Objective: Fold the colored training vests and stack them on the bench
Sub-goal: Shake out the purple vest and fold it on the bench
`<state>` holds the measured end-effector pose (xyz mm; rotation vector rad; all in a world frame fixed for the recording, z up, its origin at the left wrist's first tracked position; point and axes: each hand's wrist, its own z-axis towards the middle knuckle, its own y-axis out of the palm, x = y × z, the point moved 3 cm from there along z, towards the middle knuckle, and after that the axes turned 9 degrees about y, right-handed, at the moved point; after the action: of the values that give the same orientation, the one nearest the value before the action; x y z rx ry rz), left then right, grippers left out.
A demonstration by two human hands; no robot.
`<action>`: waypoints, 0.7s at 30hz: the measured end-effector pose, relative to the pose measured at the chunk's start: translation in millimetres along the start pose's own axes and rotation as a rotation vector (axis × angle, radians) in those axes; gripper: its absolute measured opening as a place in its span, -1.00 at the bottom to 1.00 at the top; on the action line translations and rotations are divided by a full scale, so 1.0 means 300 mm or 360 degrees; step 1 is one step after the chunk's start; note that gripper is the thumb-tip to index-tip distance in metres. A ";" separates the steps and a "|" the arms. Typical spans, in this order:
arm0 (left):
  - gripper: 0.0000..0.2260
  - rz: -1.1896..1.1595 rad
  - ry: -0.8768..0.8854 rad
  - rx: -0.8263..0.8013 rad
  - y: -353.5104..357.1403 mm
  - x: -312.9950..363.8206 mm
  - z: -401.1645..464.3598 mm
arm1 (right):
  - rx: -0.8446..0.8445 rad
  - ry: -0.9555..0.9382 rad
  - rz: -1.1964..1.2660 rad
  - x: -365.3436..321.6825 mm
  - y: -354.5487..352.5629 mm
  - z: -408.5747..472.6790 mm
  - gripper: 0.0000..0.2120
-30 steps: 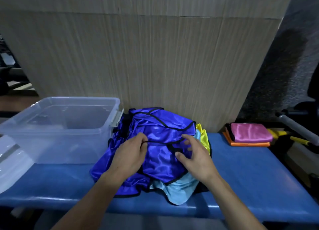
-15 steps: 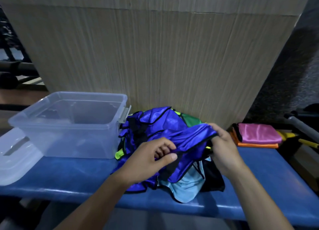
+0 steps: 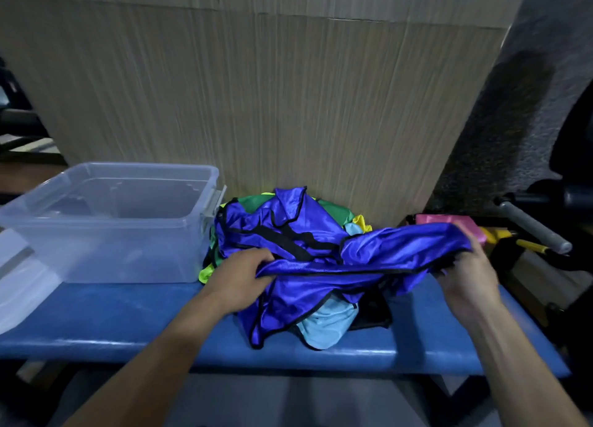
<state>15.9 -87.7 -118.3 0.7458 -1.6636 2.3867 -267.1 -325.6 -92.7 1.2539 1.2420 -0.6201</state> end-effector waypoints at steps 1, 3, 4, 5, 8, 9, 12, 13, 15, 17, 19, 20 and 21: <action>-0.86 -0.0105 -0.0008 0.0093 -0.018 0.021 -0.002 | 0.0010 -0.0003 -0.0400 0.011 -0.002 -0.015 -0.27; -0.76 -0.0275 0.0062 0.0262 -0.049 0.075 -0.006 | 0.0062 -0.0039 -0.1141 0.041 0.007 -0.043 -0.31; -0.70 -0.0354 0.0137 0.0304 -0.057 0.114 -0.008 | 0.0030 -0.0146 -0.1424 0.048 0.022 -0.062 -0.28; -0.64 -0.0446 0.0214 0.0318 -0.062 0.163 -0.011 | -0.0120 -0.0309 -0.1581 0.054 0.053 -0.089 -0.23; -0.58 -0.0671 0.0377 0.0279 -0.050 0.294 -0.010 | -0.0810 -0.0416 -0.1447 0.084 0.201 -0.214 -0.14; -0.59 -0.0700 0.0416 0.0268 -0.045 0.328 -0.009 | -0.0945 -0.0398 -0.1363 0.102 0.244 -0.244 -0.23; -0.61 -0.0737 0.0417 0.0308 -0.031 0.354 0.000 | -0.0858 -0.0564 -0.1346 0.123 0.308 -0.267 -0.79; -0.63 -0.0717 0.0405 0.0317 -0.027 0.345 0.003 | -0.0765 -0.0536 -0.1269 0.112 0.307 -0.258 -0.74; -0.69 -0.0624 0.0382 0.0243 -0.009 0.308 0.005 | -0.0593 -0.0352 -0.0847 0.065 0.284 -0.241 -0.63; -0.54 -0.0319 0.0366 0.0108 0.008 0.264 0.002 | -0.0458 -0.0168 -0.0387 0.021 0.254 -0.216 -0.63; -0.31 0.0046 0.0294 -0.0037 0.016 0.211 0.001 | -0.0321 -0.0035 -0.0086 -0.012 0.212 -0.182 -0.66; -0.24 0.0159 0.0228 -0.0120 0.018 0.183 0.003 | -0.0250 0.0000 0.0030 -0.024 0.186 -0.163 -0.68; -0.20 0.0256 0.0154 -0.0207 0.018 0.157 0.002 | -0.0175 0.0039 0.0157 -0.033 0.158 -0.146 -0.72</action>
<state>-26.9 -98.0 -100.5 0.4848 -1.8819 2.3457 -242.8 -274.6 -59.9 1.2258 1.2104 -0.4606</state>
